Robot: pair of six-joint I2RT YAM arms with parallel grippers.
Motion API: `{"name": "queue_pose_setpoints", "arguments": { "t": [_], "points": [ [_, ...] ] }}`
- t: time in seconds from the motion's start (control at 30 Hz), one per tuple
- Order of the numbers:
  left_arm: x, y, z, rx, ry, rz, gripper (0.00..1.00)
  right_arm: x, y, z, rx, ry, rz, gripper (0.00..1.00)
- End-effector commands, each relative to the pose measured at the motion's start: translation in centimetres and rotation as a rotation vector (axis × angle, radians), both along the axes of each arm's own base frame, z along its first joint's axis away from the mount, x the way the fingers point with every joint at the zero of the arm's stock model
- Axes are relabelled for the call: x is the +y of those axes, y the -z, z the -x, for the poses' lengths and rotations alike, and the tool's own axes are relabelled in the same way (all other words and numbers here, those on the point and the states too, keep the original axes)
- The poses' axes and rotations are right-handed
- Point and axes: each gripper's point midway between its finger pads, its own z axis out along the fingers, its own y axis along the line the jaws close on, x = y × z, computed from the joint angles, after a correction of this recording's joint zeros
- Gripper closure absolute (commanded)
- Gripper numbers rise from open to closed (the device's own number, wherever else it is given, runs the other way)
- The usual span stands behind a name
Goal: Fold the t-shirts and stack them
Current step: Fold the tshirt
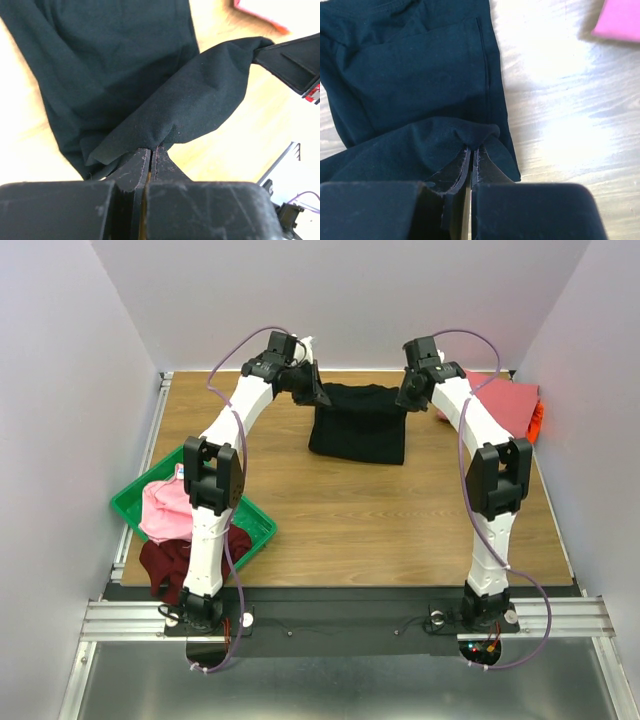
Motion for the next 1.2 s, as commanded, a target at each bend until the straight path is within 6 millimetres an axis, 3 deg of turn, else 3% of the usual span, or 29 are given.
{"name": "queue_pose_setpoints", "arguments": {
  "t": [0.0,0.03,0.17,0.2,0.27,0.3,0.33,0.37,0.47,0.5,0.57,0.6,0.7,0.77,0.8,0.83,0.9,0.97,1.1,1.17],
  "points": [
    [-0.5,-4.3,-1.9,-0.149,-0.002,0.07,1.0,-0.5,-3.4,-2.8,-0.133,0.014,0.004,1.0],
    [-0.5,-5.2,-2.0,-0.176,-0.002,0.077,1.0,-0.5,-3.8,-3.0,-0.145,0.014,0.003,1.0],
    [-0.4,-5.5,-1.0,-0.188,0.024,0.083,1.0,-0.4,-5.0,-2.8,-0.167,-0.006,-0.005,1.0],
    [-0.3,-4.2,-0.4,-0.158,0.032,0.072,1.0,-0.1,-5.3,-2.4,-0.164,-0.021,-0.018,1.0],
    [0.3,-4.2,0.9,-0.145,0.048,0.053,1.0,0.1,-4.5,-1.1,-0.13,-0.044,-0.031,1.0],
    [0.7,-2.5,1.9,-0.099,0.053,0.029,1.0,0.6,-5.6,-0.1,-0.137,-0.07,-0.064,1.0],
    [1.1,-2.8,2.7,-0.097,0.056,0.018,1.0,0.7,-3.9,1.2,-0.086,-0.079,-0.076,0.99],
    [1.8,-0.6,4.2,-0.041,0.066,-0.02,1.0,1.5,-3.8,2.3,-0.061,-0.113,-0.116,1.0],
    [2.9,0.0,7.1,-0.014,0.096,-0.056,1.0,2.1,-2.0,6.6,0.061,-0.157,-0.172,1.0],
    [3.4,1.3,8.5,0.024,0.109,-0.071,1.0,2.7,-1.4,8.0,0.108,-0.189,-0.203,1.0],
    [3.9,0.4,10.2,0.011,0.129,-0.069,1.0,2.8,-0.7,11.1,0.194,-0.234,-0.221,1.0],
    [4.2,1.1,11.4,0.025,0.155,-0.075,1.0,3.2,-0.9,12.2,0.216,-0.259,-0.241,0.99],
    [4.8,0.3,13.5,-0.008,0.186,-0.082,1.0,3.2,-1.9,15.5,0.26,-0.312,-0.253,1.0],
    [4.8,-0.8,15.1,-0.043,0.213,-0.081,1.0,3.0,-2.8,17.6,0.286,-0.346,-0.246,0.99],
    [4.6,0.0,16.6,-0.031,0.247,-0.088,1.0,3.2,-2.9,18.5,0.305,-0.365,-0.249,1.0],
    [4.6,-0.9,17.6,-0.058,0.264,-0.082,1.0,3.3,-3.1,19.4,0.316,-0.382,-0.247,1.0],
    [4.4,-0.1,19.8,-0.041,0.304,-0.091,1.0,3.7,-3.9,21.8,0.348,-0.431,-0.255,1.0],
    [3.9,-0.9,22.0,-0.063,0.344,-0.084,1.0,4.2,-4.0,23.7,0.383,-0.471,-0.263,1.0],
    [3.9,0.3,25.9,-0.041,0.386,-0.075,1.0,5.7,-5.4,28.5,0.47,-0.579,-0.312,1.0],
    [3.7,-0.9,27.7,-0.079,0.417,-0.044,1.0,6.1,-6.1,30.4,0.498,-0.613,-0.335,1.0]
  ]
}}
